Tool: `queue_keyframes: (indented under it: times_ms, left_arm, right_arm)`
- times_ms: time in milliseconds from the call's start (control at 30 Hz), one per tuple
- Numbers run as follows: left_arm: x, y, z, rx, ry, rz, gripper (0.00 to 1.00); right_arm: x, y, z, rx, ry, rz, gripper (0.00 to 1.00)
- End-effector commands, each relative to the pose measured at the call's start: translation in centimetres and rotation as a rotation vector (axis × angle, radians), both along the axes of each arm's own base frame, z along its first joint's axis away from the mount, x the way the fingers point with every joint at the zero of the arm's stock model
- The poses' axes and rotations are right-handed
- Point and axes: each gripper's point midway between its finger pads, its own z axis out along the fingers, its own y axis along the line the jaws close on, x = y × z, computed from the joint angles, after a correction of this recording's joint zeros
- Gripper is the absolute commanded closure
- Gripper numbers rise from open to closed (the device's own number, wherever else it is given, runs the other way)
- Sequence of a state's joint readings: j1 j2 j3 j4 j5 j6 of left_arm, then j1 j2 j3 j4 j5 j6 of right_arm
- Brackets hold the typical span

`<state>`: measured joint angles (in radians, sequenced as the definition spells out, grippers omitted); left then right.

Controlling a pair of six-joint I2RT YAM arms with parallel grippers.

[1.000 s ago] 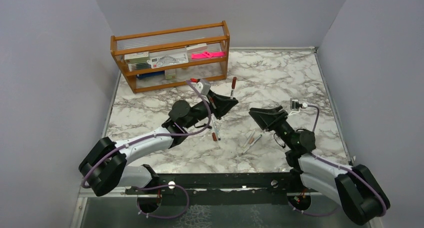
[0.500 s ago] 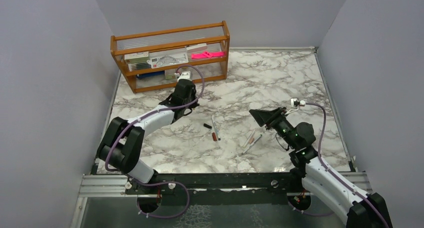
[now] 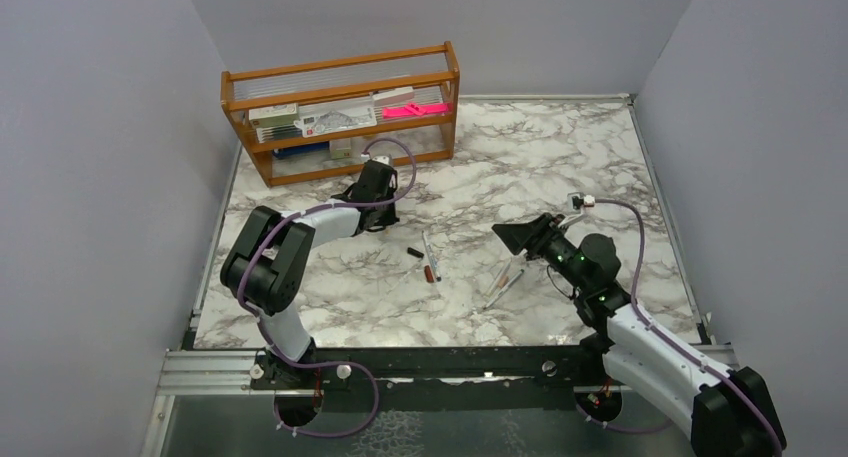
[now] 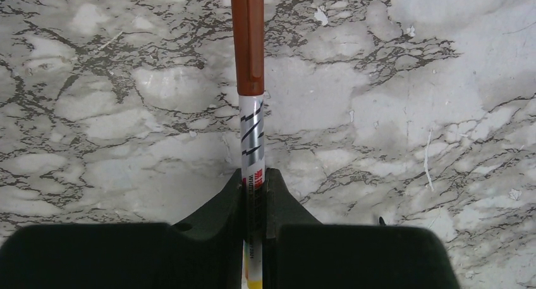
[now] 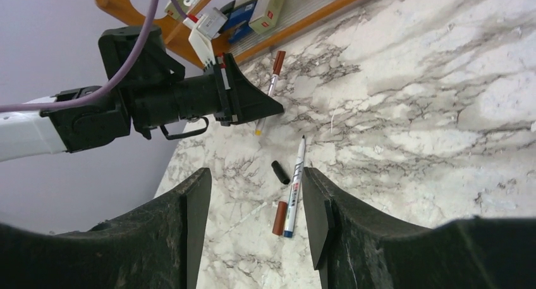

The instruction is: Insert the pens into the pen caps

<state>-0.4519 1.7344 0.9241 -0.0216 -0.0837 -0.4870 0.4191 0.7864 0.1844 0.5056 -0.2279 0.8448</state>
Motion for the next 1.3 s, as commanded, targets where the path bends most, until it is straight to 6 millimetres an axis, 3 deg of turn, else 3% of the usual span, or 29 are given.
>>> queue_keyframes:
  times_ms: [0, 233, 467, 667, 800, 900, 1067, 1267]
  left_arm:
    - [-0.9, 0.3, -1.9, 0.01, 0.065, -0.007, 0.86]
    - [-0.8, 0.2, -1.1, -0.009, 0.039, 0.002, 0.77]
    - [-0.5, -0.1, 0.3, -0.036, 0.007, 0.006, 0.75]
    - [-0.3, -1.3, 5.8, -0.143, -0.117, -0.028, 0.75]
    - [-0.8, -0.9, 10.3, -0.161, -0.196, -0.037, 0.74]
    - [-1.9, -0.2, 12.3, -0.168, -0.228, -0.031, 0.74]
    - [-4.0, 0.9, 13.1, -0.18, -0.248, -0.025, 0.73]
    - [-4.9, 1.2, 12.9, -0.177, -0.246, -0.034, 0.73]
  right_arm:
    - [0.0, 0.7, 1.2, -0.119, -0.051, 0.07, 0.45]
    - [-0.1, 1.8, -1.5, -0.28, 0.041, 0.155, 0.45]
    - [-1.0, 4.8, -4.8, -0.511, 0.064, 0.168, 0.46]
    - [-1.3, 9.8, -7.6, -0.766, 0.13, 0.179, 0.47]
    - [-0.5, 11.6, -9.6, -0.871, 0.194, 0.133, 0.51]
    - [0.2, 12.5, -10.8, -0.908, 0.22, 0.113, 0.53]
    - [0.8, 12.7, -12.2, -0.949, 0.255, 0.078, 0.56]
    - [0.7, 13.2, -13.7, -0.963, 0.275, 0.108, 0.58]
